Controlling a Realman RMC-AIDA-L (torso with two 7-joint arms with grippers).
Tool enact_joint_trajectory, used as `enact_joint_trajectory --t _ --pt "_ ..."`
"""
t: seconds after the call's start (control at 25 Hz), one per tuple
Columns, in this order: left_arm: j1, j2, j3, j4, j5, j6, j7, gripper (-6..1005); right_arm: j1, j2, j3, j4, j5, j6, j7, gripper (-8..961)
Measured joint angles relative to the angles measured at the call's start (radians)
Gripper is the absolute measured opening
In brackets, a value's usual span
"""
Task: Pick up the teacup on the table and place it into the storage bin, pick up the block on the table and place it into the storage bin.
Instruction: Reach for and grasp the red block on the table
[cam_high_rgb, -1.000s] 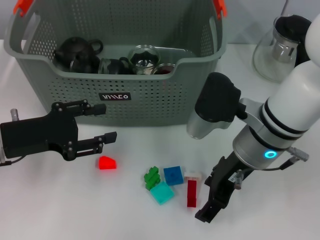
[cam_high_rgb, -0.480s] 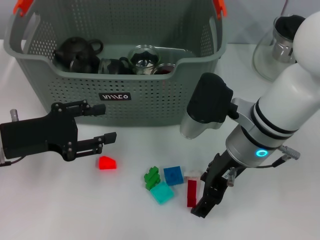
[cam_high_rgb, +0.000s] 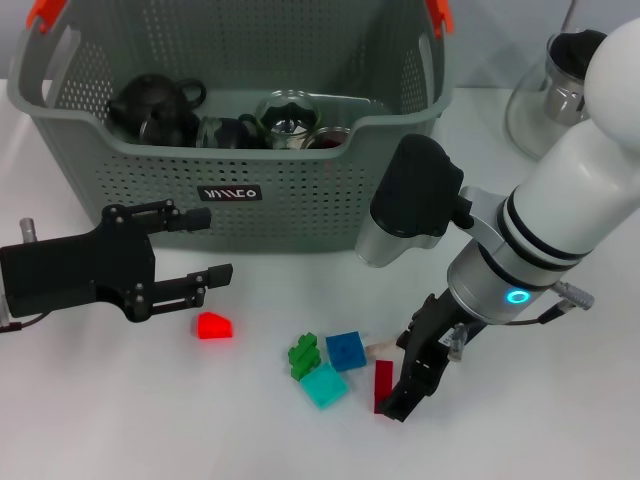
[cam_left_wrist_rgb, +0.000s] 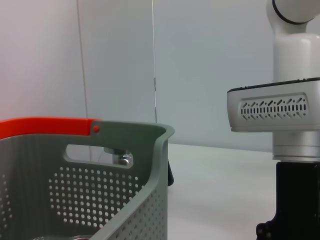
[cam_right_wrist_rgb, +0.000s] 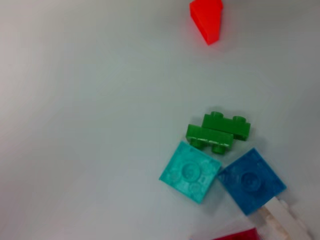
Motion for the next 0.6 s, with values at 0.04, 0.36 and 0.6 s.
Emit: enact_joint_trajectory --t 0.04,0.36,0.6 --pt "0.0 0.0 0.0 0.0 0.0 0.0 0.0 675 0.0 0.0 0.0 0.0 0.001 -0.003 -0.001 947" --pt "-0.001 0.001 0.0 0.0 0.0 0.0 0.0 674 0.001 0.003 -0.037 -0.009 0.004 0.006 -0.001 947" --pt "-0.001 0.001 0.0 0.0 0.0 0.0 0.0 675 0.001 0.004 -0.077 -0.011 0.024 0.039 0.0 946"
